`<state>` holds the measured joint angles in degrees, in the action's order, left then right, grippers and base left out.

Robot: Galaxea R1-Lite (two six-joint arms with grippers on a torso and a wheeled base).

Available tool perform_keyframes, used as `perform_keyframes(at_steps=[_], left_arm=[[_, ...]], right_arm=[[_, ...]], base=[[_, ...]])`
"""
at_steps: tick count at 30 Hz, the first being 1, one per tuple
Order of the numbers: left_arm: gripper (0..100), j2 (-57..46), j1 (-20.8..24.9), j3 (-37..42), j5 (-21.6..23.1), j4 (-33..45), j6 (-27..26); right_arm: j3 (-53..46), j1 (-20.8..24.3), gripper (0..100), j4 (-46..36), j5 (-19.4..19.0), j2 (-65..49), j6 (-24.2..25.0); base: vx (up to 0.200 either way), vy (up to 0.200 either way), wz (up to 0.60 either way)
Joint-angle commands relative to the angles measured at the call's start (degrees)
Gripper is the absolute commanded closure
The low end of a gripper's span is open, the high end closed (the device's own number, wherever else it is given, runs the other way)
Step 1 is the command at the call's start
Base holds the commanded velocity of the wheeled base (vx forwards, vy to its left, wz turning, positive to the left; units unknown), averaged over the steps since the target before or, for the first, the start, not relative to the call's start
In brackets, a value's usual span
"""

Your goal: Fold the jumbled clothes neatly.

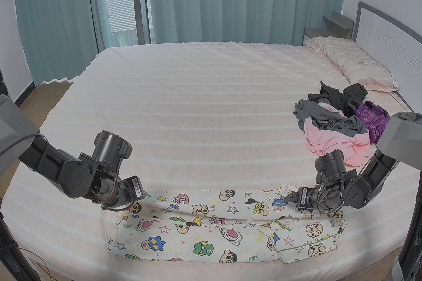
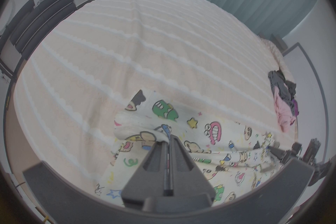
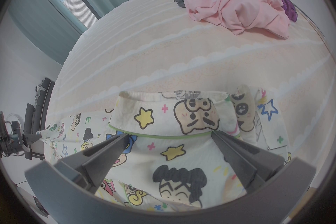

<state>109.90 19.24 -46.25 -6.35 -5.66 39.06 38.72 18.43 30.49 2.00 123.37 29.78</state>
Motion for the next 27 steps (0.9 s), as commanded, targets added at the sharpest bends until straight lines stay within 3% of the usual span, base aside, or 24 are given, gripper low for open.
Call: perform_keyframes(at_steps=[1,12,13,19,27], left_arm=[[100,-0.56,0.10,2.66,-0.77,-0.06,-1.00],[100,4.62,1.51,7.32,-2.97,-6.38,-1.79],[0,5.15,1.94,8.11,-3.58,-7.44,-1.79],[0,4.27,2.74,11.01,-3.93,-9.28,-2.14],[0,-7.33,1.51,11.45,-4.46,-9.02,-2.06]], right_arm=[[-0.22,-0.06,0,0.01,0.02,-0.23,0.01],[-0.48,0.02,0,0.10,-0.07,-0.32,0.01],[-0.48,0.02,0,0.10,-0.07,-0.32,0.01],[-0.84,0.02,0,0.19,-0.07,-0.67,0.10],[-1.19,-0.06,0,0.19,-0.07,-1.90,0.10]], base=[[0.000,0.000,0.00],[0.000,0.000,0.00],[0.000,0.000,0.00],[0.000,0.000,0.00],[0.000,0.000,0.00]])
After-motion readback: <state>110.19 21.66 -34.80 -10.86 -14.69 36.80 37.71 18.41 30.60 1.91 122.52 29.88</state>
